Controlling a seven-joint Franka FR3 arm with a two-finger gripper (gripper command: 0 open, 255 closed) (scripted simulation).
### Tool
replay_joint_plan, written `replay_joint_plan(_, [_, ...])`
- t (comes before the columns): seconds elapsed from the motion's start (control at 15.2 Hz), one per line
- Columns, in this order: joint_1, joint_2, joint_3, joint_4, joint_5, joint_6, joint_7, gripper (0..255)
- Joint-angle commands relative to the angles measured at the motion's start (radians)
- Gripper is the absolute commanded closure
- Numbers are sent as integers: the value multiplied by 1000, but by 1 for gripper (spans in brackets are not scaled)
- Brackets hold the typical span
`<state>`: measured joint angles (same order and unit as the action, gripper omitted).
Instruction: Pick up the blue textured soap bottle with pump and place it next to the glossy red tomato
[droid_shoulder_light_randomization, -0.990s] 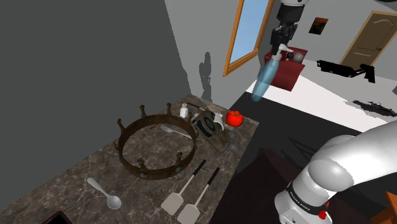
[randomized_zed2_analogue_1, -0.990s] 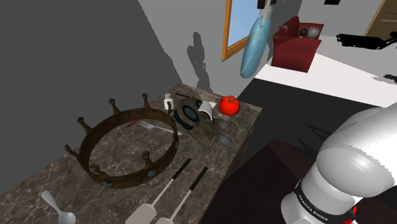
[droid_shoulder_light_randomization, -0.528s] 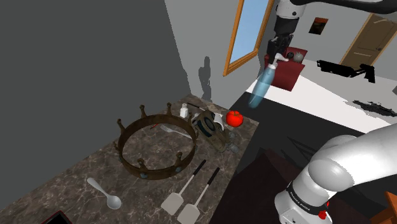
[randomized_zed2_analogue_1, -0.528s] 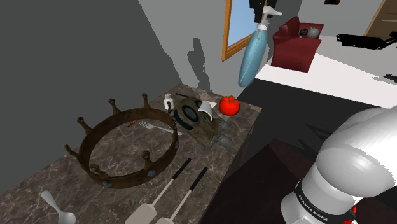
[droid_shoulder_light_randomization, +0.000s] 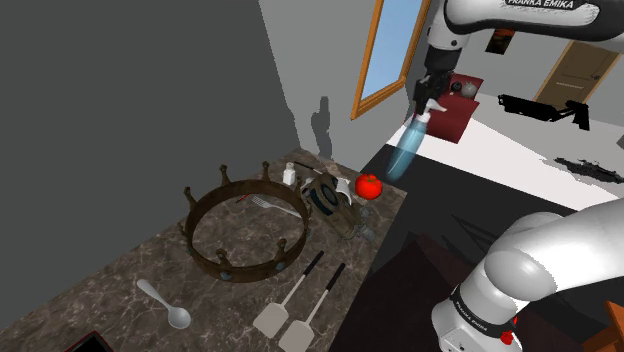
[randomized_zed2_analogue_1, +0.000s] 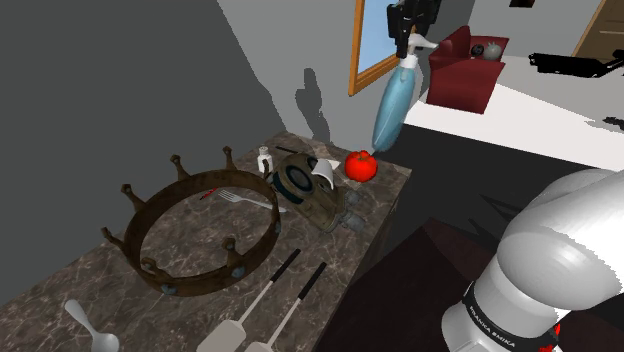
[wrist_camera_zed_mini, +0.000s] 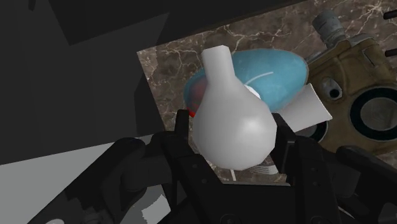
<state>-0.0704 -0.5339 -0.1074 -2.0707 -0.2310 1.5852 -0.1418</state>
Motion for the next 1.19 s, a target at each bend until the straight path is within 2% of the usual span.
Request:
replay_joint_plan(0.0, [-1, -9, -2, -34, -2, 26, 4, 255])
replay_joint_plan(1.12, [-5, -38, -18, -284, -21, 244, 42, 255])
